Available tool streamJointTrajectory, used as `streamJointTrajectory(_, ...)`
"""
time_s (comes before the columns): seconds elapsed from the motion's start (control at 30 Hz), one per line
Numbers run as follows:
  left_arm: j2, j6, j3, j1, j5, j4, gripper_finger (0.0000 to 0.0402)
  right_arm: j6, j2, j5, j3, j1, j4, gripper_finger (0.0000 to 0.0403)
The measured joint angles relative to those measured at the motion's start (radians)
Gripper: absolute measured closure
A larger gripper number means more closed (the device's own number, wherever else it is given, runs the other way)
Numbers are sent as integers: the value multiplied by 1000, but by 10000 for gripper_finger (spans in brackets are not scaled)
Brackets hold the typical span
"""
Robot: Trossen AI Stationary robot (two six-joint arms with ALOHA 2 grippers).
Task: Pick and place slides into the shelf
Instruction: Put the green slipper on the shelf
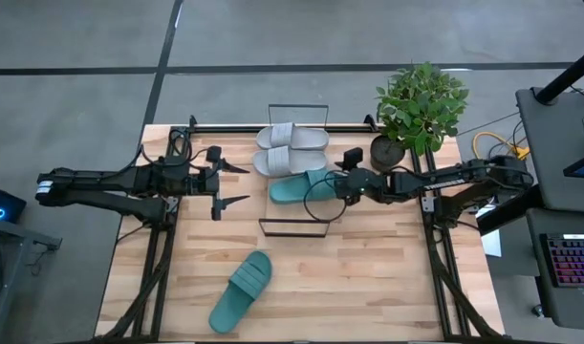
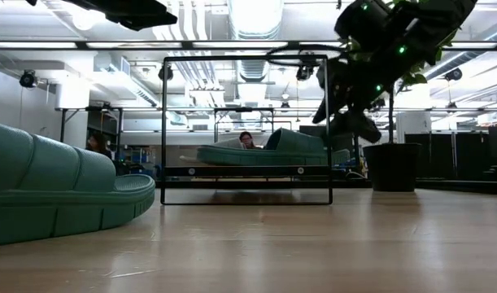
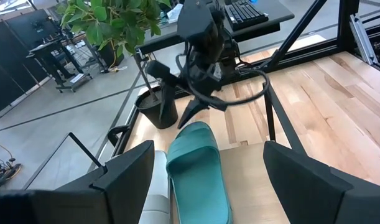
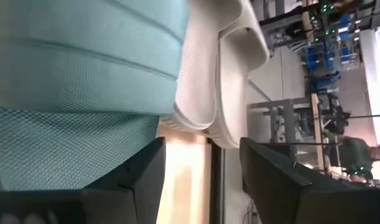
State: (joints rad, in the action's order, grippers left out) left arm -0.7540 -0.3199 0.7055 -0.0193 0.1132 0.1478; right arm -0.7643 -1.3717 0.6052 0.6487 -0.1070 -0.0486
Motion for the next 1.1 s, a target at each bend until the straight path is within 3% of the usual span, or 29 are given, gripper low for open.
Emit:
streamJointTrajectory(0.1, -1, 0, 0, 0, 0, 0, 116, 8, 49, 41, 0, 4, 23, 208)
streamJointTrajectory(0.3, -1, -14, -1, 0, 0, -26, 116, 34, 181, 259, 0, 40, 38, 209)
streamJointTrajectory(0.37, -3, -31, 1, 0, 0, -55, 116, 53, 240, 260, 0, 55, 10, 209)
streamJointTrajectory(0.6, -4, -27, 2, 0, 0, -84, 116, 196, 463, 71, 1, 133, -19, 209)
streamJointTrajectory(0.87, -10, 1, 0, 1, 0, -77, 116, 307, 612, -382, 1, 247, -15, 209)
streamJointTrajectory(1.1, -1, 55, 0, 1, 61, -19, 116, 294, 552, -416, 1, 422, -36, 209)
